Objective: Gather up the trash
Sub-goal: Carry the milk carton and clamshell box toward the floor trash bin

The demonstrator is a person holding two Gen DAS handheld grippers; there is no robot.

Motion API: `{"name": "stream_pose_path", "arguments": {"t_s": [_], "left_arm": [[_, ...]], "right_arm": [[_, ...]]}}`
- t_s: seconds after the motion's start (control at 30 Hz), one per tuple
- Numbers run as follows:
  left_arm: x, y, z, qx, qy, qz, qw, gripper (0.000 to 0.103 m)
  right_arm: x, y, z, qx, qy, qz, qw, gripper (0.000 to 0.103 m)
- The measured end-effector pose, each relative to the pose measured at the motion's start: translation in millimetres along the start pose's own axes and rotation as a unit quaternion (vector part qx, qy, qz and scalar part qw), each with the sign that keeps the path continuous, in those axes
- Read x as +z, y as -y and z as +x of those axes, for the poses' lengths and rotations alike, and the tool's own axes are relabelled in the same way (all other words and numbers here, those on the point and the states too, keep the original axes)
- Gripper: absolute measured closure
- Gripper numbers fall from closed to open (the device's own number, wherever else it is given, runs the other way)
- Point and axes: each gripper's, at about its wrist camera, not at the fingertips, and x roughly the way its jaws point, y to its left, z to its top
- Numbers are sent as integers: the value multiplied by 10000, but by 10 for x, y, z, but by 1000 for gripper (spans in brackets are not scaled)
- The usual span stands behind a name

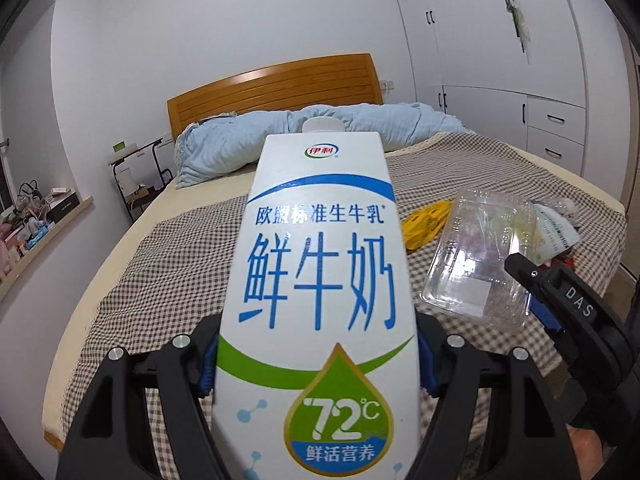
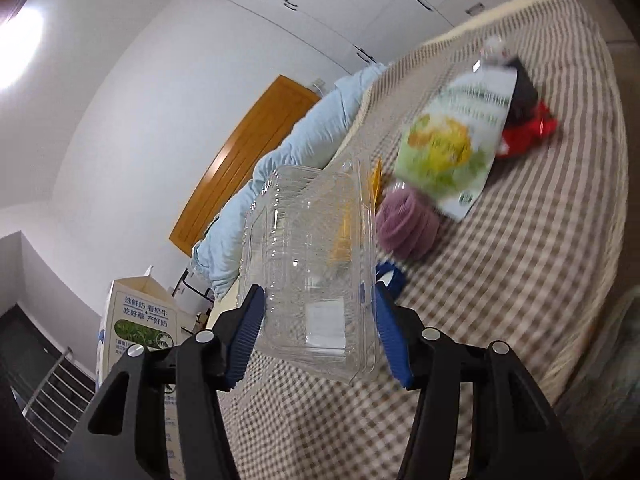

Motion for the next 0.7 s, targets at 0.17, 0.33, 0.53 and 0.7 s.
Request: {"name": "stream_pose_path", "arguments": {"t_s": [0.17, 0.33, 0.53, 0.7], "left_arm": [[23, 248, -207, -92, 51, 70, 9999, 33], [-5, 500, -394, -256, 66, 89, 9996, 33], [-90, 810, -570, -402, 90, 244, 9989, 33], [-173, 1017, -701, -513, 146, 389, 9978, 33]], "right_arm": [[182, 125, -300, 20, -16, -204, 9998, 49], [394, 203, -562, -10, 50, -532, 9986, 49], [647, 375, -908, 17, 142, -787, 9968, 49], [767, 501, -1168, -46, 206, -1159, 9930, 49]]}}
